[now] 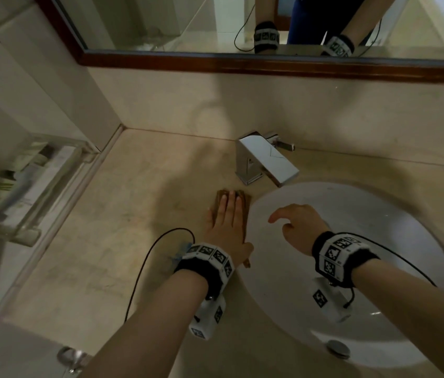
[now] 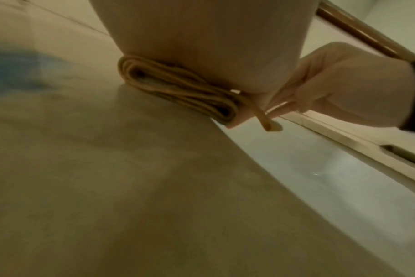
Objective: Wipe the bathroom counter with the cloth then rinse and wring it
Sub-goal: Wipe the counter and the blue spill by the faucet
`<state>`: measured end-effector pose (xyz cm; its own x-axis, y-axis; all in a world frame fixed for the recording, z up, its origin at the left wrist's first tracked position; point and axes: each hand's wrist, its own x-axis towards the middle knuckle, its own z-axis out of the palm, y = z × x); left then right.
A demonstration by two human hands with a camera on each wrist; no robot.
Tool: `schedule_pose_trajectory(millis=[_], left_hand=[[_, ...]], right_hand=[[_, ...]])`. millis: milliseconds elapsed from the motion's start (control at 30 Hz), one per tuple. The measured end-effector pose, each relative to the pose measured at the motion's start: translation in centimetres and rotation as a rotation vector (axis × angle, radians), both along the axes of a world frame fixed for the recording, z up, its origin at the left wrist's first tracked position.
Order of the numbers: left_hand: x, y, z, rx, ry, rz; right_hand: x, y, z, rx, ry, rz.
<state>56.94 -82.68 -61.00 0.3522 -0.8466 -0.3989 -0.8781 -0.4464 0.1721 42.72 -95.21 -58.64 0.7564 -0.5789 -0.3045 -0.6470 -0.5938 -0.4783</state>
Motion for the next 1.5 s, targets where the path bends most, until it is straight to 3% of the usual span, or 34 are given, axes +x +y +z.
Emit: schedule_pose_trajectory(millis=[367,467,533,667,800,900,1133,1233,1300,1400,1500], left_hand=[[-4.6,0.5,0.2,0.032,-0.138,-0.139],[-5.1,-0.1,1.3,-0.034,-0.09,-0.145],[-4.8,-0.7,2.4,-0.158,0.132,-0.009],[-3.4,-1.5,4.7,-0.251,0.773,0.668],[-2.3,-0.6,7.5,-0.275,1.414,1.19],[-1.4,0.3,8.0,-0.318,1.61,1.365],[-0.9,1.4,9.2,-0.646,1.761,1.469],[-0.1,1.9,9.5,-0.576,1.895,1.348],[0.2,2.3,9.7,-0.544,1.898,1.316],[1.6,3.0,9.5,-0.561,1.728,1.286],[3.5,4.0,9.3,-0.505,1.443,1.217]], right_hand=[[-0.9,-0.8,0.4,0.017,-0.011,-0.038],[-1.5,-1.6,1.0,0.054,-0.05,-0.121],[-1.9,-2.1,1.5,0.084,-0.09,-0.183],[-2.1,-2.5,1.8,0.184,-0.106,-0.306],[-2.0,-1.9,1.1,0.367,-0.17,-0.437],[-1.1,-0.8,1.3,0.54,-0.196,-0.563],[1.9,3.4,3.7,1.036,-0.126,-0.78],[3.6,4.9,5.0,1.292,-0.251,-0.782],[4.9,5.7,5.4,1.331,-0.339,-0.793],[6.3,6.6,5.2,1.222,-0.397,-0.809],[7.0,7.4,4.7,1.144,-0.374,-0.773]])
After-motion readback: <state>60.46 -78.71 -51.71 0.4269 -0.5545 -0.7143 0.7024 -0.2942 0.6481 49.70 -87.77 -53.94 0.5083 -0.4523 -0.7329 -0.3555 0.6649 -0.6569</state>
